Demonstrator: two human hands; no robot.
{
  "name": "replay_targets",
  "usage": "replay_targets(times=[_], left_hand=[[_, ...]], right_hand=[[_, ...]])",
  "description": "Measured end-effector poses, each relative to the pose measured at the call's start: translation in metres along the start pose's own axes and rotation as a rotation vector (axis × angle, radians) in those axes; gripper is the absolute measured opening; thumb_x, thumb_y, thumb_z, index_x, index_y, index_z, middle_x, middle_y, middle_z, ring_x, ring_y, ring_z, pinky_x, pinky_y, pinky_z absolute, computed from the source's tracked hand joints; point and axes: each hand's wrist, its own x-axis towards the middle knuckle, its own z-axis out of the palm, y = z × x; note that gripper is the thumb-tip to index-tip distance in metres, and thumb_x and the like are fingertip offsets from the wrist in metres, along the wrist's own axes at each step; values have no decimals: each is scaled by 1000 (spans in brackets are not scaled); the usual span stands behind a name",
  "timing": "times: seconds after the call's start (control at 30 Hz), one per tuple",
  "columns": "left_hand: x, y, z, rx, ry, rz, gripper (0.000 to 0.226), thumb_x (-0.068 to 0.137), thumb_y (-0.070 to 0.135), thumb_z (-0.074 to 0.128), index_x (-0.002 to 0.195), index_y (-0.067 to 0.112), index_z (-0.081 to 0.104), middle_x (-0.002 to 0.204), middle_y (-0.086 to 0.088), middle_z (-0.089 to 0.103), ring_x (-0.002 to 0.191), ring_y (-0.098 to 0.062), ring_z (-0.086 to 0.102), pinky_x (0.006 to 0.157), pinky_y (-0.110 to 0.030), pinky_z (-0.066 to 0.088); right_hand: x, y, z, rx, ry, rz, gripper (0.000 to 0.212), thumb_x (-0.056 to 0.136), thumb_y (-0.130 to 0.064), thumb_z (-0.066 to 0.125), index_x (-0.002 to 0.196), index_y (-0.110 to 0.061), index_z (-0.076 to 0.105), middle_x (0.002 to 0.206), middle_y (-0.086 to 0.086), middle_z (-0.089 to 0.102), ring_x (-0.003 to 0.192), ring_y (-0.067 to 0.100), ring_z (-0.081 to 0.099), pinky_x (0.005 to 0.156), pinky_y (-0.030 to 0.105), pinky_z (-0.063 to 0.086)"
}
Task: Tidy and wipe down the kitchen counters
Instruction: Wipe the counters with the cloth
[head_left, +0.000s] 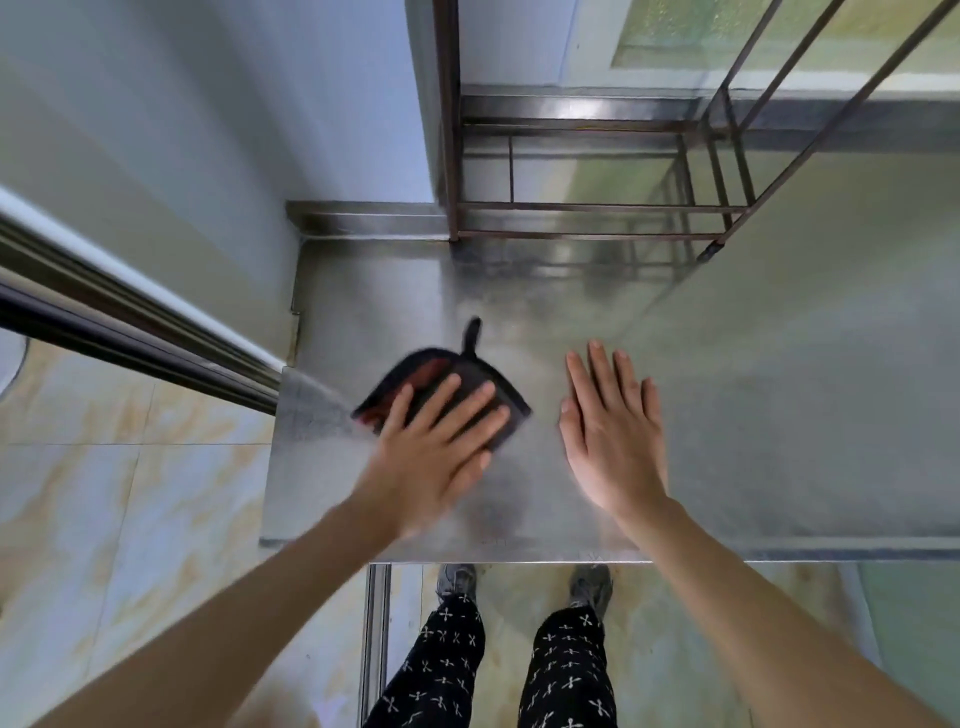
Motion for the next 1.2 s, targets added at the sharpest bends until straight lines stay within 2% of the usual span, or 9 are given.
replay_targets(times=[0.2,0.27,0.33,0.43,0.7,0.77,0.93,1.1,1.2], left_hand=[[50,-31,-13,-115,-6,-554,51,97,44,12,147,33,5,157,6,1,144,-22,-3,112,-51,-2],[36,-8,-9,-78,29,-445,51,97,42,19,146,31,15,156,4,12,143,-26,9,110,-57,9],[10,7,-3,-43,17,-141,48,96,42,21,142,30,29,151,2,29,139,-28,25,107,-59,24],[9,-19,1,0,-25,90,47,97,45,18,140,33,33,149,5,34,138,-24,26,109,-54,20],[85,-44,-19,-210,37,-735,50,98,42,14,147,34,4,157,7,-2,143,-23,-6,111,-54,-2],[71,-12,-11,-190,54,-704,51,98,42,17,147,32,6,157,4,2,144,-26,-1,111,-56,3],[31,9,0,-51,27,-242,48,94,42,28,140,27,37,149,-1,34,136,-29,31,104,-60,28],[67,-21,-11,-123,-19,-513,51,98,44,13,147,33,5,157,5,2,144,-23,-2,112,-53,-1],[52,4,-6,-113,25,-549,51,98,42,17,147,31,9,157,3,8,144,-26,4,111,-55,4]], right_hand=[[1,0,2,-18,22,-2,53,97,-35,18,144,-18,33,152,7,30,140,30,28,107,51,28],[1,0,3,-22,27,0,52,97,-35,19,144,-18,33,152,7,30,140,30,27,107,51,27],[1,0,3,-23,30,-3,52,97,-35,20,144,-18,32,152,7,30,140,30,26,108,51,27],[1,1,4,-12,46,-2,51,97,-34,20,144,-18,33,152,7,29,140,30,26,108,51,26],[0,2,5,-10,58,5,51,96,-34,21,144,-18,32,152,7,30,140,30,27,107,51,27],[0,2,5,-5,55,8,52,96,-35,20,144,-19,32,152,6,30,140,30,27,108,51,26],[0,1,3,5,53,7,52,96,-35,20,144,-19,33,152,6,30,140,30,27,108,51,27],[-1,2,4,14,70,-4,53,96,-35,20,143,-18,35,151,7,32,139,31,29,107,51,29],[-1,1,5,13,85,-15,52,96,-35,21,143,-18,36,151,7,33,139,31,29,107,51,28]])
